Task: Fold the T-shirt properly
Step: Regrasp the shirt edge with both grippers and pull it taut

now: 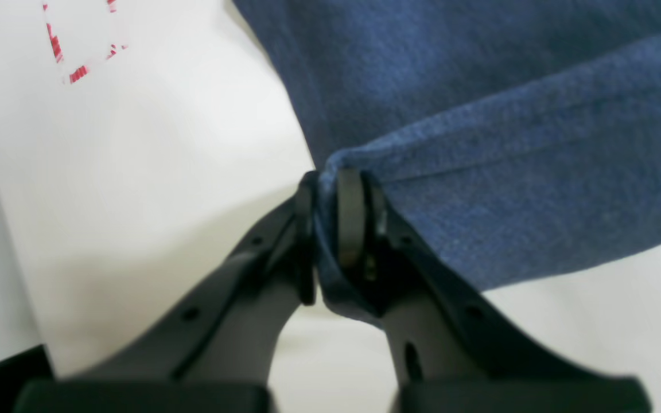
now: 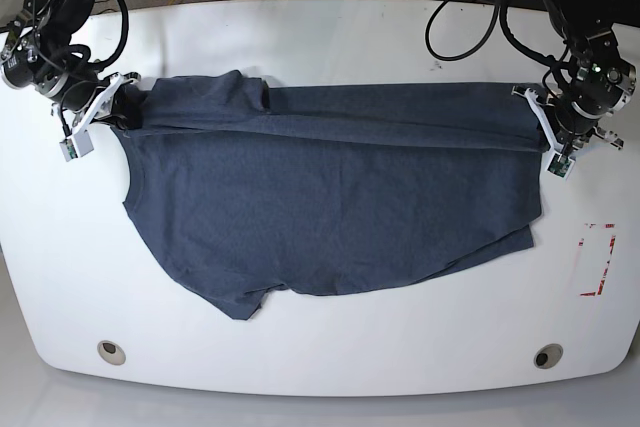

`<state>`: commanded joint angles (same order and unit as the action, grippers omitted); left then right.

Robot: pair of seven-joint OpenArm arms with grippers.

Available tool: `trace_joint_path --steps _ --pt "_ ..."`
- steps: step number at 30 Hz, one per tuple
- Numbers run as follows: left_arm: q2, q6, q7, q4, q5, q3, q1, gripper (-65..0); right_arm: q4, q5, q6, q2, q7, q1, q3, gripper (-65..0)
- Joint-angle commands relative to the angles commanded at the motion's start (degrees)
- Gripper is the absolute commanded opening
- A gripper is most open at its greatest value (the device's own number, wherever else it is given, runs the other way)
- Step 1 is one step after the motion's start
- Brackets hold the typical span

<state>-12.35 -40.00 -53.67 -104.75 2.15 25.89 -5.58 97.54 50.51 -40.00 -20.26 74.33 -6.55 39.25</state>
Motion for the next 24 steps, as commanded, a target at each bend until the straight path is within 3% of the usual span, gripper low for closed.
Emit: trace_joint_path --steps 19,22,24 --pt "-0.44 0.0 0.18 15.21 0.0 -0.18 10.11 -64.7 -21.36 -0.09 0.0 -5.98 -13.63 12.75 -14.59 -64.0" --pt "-0.62 0.0 0.18 18.73 0.0 -2.37 11.69 -63.5 -23.82 -0.09 0.0 -7.03 -15.3 13.63 -15.3 -49.0" --pt "-2.11 0.0 0.18 21.36 0.09 -5.1 12.48 -57.4 -24.09 -0.09 0.0 -7.74 -16.35 13.63 -15.3 -37.6"
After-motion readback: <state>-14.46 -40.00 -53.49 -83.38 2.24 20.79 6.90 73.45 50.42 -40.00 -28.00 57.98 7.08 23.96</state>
